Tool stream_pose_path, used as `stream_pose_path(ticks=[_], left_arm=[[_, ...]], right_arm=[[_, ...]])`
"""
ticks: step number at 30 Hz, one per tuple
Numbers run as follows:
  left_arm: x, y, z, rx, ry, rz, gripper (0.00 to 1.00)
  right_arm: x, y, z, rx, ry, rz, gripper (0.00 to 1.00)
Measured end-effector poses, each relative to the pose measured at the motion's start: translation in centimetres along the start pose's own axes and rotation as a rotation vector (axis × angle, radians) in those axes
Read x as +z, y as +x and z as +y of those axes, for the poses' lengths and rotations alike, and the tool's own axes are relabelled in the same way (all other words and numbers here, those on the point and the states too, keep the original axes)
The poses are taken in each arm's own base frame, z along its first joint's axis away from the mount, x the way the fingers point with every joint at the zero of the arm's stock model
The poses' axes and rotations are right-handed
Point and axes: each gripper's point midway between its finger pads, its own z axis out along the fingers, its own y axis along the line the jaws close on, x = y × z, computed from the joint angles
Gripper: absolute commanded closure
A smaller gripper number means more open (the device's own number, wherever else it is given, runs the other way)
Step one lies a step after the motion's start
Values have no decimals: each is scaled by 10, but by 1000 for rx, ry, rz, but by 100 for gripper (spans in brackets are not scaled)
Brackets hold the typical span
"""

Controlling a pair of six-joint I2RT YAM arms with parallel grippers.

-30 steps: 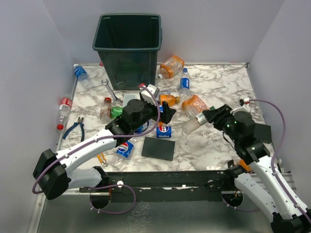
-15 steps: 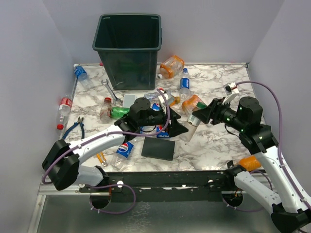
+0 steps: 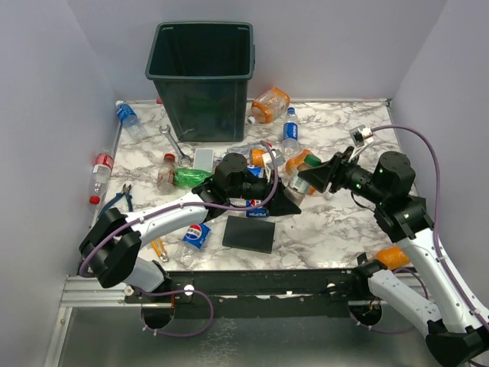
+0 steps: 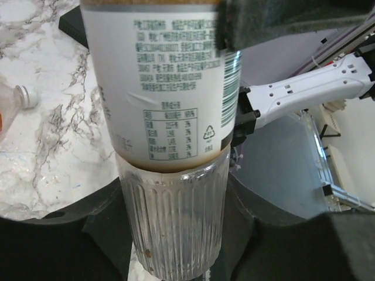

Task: Put the plastic bottles in the bin
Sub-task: Pick up the plastic bottle at the center of the board.

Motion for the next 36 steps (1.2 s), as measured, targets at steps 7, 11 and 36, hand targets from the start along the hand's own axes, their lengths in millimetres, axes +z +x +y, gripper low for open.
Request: stream_pose_path(ticks=[7,11,36], left_arm=[[2,1,0,-27,4,0,76],[4,-5,0,-21,0,-25,79],[-40,-89,3,111,-281,-344,1]], right_arm=[[5,3,3,36,-45,-27,13],[7,12,6,111,-84,-41,12],[-13,20,-8,13,5,-98,65]])
